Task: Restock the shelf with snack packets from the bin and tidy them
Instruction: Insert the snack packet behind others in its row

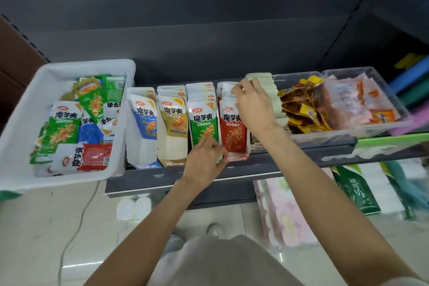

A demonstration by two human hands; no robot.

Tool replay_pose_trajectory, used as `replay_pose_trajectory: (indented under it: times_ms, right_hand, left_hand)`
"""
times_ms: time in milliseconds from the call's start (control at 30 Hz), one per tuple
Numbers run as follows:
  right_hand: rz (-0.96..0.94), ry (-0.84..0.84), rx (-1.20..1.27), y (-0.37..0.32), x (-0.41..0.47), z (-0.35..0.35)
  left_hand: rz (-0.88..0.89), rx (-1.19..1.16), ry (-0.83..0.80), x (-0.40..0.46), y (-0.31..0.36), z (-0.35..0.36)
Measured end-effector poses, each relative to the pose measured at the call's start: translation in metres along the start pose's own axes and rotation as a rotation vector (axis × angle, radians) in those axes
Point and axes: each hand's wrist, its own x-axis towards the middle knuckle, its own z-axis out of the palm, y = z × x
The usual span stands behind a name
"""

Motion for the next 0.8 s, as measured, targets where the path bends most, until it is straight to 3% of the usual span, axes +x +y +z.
replay_pose_trajectory:
  times_ms: [100, 200, 367, 500, 567, 700, 800]
  right_hand:
    - [0.076, 0.156, 0.269, -0.001, -0.011, -0.011]
    - [0.108, 0.248, 0.577, -0.018, -0.036, -0.03]
    - [0.057, 0.033, 0.94, -0.073, -0.059, -0.044]
    - [-0.118, -0.094, 0.965, -0.129, -0.049, -0.043]
    - [-0.195, -0.151, 0.941, -0.156, -0.039, -0.04]
    - [-0.331, -0.342, 0.852, -0.219, -0.006, -0.035]
    - [-0.416, -0.484, 0.698, -0.269, 0.022, -0.022]
  left_hand:
    - [-0.025, -0.058, 0.037, -0.003, -0.002, -0.007]
    - [-0.048, -0.157, 0.256, -0.013, -0.005, -0.031]
    - [-0.225, -0.264, 0.63, -0.05, -0.031, -0.087]
    - [-0.361, -0.262, 0.73, -0.084, -0.08, -0.126]
    - [-0.446, -0.184, 0.649, -0.098, -0.118, -0.14]
    - [-0.687, -0.001, 0.191, -0.113, -0.208, -0.161]
    - [-0.787, 0.0, -0.009, -0.115, -0.258, -0.174]
